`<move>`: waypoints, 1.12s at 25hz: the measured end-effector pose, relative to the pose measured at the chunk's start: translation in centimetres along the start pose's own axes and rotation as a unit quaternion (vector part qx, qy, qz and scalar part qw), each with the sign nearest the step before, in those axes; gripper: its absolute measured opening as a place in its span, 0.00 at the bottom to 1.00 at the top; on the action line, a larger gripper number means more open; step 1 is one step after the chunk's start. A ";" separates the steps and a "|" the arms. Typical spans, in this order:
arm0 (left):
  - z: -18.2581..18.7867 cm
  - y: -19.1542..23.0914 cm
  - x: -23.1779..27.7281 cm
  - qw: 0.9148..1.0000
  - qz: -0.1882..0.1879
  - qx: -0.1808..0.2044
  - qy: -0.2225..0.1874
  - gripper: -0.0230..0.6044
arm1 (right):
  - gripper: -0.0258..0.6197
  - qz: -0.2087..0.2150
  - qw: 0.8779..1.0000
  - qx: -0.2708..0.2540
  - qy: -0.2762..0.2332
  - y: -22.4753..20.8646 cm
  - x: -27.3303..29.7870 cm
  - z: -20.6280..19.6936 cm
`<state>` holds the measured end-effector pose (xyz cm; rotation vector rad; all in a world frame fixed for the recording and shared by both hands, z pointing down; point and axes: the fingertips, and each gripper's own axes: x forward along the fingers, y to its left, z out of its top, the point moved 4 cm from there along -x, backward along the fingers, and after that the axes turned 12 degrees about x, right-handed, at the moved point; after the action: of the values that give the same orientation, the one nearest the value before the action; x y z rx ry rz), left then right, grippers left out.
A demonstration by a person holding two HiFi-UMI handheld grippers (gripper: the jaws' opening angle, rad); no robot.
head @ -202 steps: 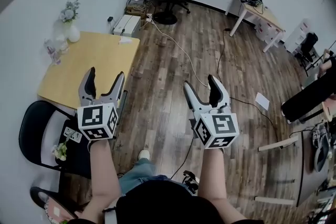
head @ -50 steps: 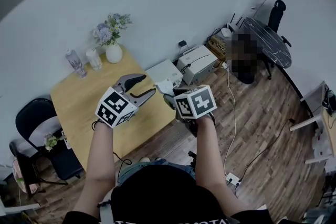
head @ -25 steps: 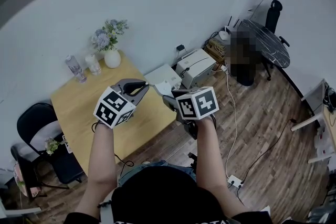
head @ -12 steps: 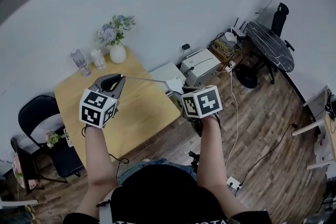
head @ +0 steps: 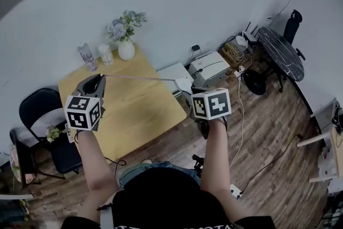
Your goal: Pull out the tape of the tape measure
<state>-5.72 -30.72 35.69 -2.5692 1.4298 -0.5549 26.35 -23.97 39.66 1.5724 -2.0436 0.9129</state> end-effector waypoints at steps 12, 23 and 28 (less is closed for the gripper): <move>-1.7 2.8 -2.1 0.998 0.047 -0.032 0.006 0.10 | 0.27 0.012 1.000 -0.017 0.008 0.4 0.6 0.7; -2.1 2.1 -1.9 0.998 0.045 -0.031 0.013 0.10 | 0.27 0.023 0.999 -0.024 0.022 1.3 1.8 0.3; -4.0 1.8 -1.6 0.998 0.038 -0.046 0.026 0.10 | 0.27 0.004 0.999 -0.032 0.029 0.9 3.4 -0.2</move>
<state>-9.45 -30.18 38.48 -2.5761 1.5986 -0.5615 24.45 -26.09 41.84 1.4882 -2.0199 0.8762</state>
